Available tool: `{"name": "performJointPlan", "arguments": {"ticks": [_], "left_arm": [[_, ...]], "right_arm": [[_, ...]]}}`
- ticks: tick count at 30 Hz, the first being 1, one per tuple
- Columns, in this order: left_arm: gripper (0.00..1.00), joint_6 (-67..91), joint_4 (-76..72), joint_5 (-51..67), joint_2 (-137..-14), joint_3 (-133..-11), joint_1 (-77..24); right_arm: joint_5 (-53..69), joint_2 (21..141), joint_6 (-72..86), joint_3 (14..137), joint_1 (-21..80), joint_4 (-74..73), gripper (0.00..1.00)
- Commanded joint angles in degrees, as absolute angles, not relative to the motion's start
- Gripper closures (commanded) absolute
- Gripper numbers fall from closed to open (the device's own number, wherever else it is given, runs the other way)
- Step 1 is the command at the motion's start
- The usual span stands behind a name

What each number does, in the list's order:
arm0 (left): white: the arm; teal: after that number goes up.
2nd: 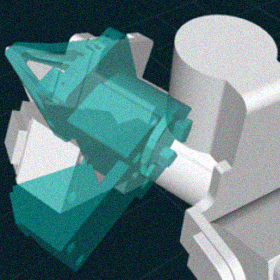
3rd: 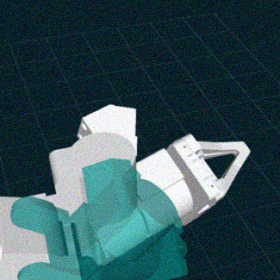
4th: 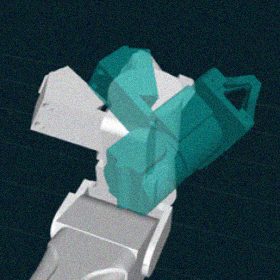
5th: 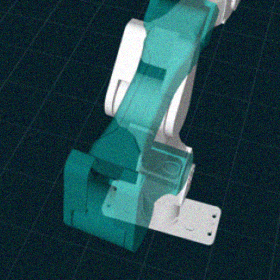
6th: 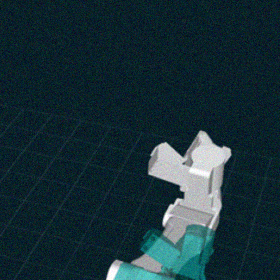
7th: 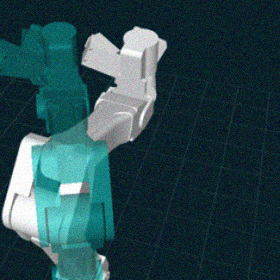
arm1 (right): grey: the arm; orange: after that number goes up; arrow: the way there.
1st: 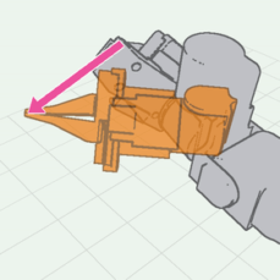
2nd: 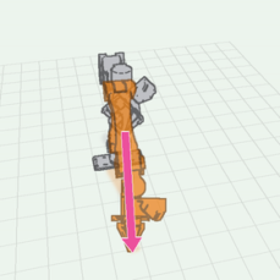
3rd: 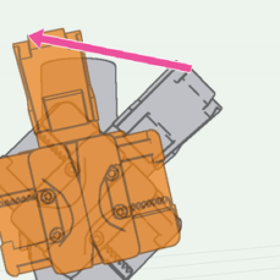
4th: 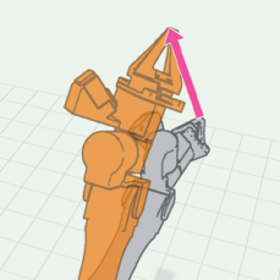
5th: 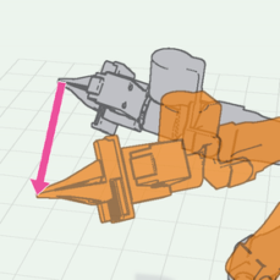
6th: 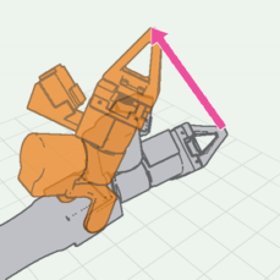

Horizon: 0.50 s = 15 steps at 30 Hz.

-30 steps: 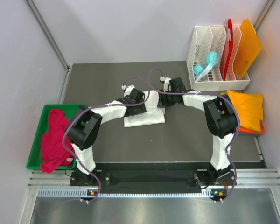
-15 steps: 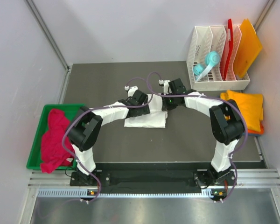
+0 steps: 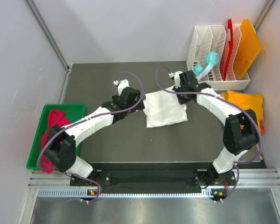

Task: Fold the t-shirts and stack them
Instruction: Neatly place the folded tshirt to the corner

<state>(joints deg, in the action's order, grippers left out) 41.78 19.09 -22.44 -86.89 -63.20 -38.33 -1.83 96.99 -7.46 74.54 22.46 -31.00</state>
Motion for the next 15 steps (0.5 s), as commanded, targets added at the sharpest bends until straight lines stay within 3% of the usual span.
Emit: {"name": "performJointPlan", "arguments": {"ticks": [1, 15], "left_arm": [[0.01, 41.74, 21.27, -24.08, -82.80, -59.24, -38.76], [0.01, 44.91, 21.09, -25.93, -81.65, -54.05, -44.38]], "right_arm": [[-6.59, 90.36, -10.28, 75.50, 18.55, -32.69, 1.00], [-12.04, 77.44, -18.10, 73.65, 3.27, -35.15, 1.00]]}}
